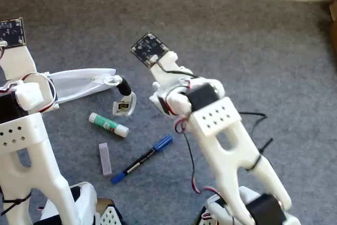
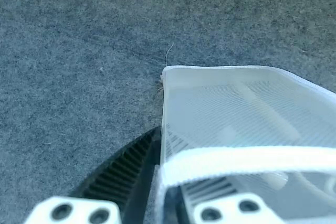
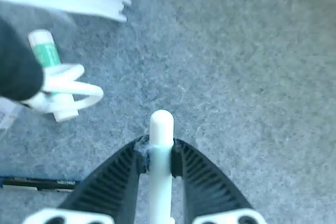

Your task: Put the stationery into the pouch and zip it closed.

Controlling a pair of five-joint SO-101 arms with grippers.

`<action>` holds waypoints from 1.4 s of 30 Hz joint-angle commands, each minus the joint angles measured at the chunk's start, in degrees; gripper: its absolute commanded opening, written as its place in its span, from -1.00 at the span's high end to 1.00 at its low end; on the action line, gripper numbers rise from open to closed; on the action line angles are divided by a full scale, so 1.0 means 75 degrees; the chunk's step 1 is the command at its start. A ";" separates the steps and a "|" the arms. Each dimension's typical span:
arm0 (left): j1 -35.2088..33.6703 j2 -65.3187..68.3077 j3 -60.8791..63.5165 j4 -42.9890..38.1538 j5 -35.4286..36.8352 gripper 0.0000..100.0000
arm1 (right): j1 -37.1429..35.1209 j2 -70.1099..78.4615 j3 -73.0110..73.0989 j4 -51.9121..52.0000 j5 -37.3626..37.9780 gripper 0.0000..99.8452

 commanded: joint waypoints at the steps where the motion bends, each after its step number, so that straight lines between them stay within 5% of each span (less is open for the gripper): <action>1: 0.0100 -0.0029 0.0006 0.0012 0.0082 0.99 | 0.0076 -0.1131 -0.0018 0.0006 -0.0469 0.99; 16: 0.0100 -0.0029 -0.0006 0.0141 0.0082 0.99 | 0.0088 -0.4296 0.0381 0.0100 -0.1453 0.99; 32: 0.0100 -0.0029 -0.0006 0.0129 0.0082 0.99 | 0.0064 -0.8387 0.3405 -0.2936 -0.1407 0.99; 42: 0.0100 -0.0029 -0.0006 0.0117 0.0082 0.99 | 0.0135 -0.9125 0.4179 -0.3229 -0.1395 0.99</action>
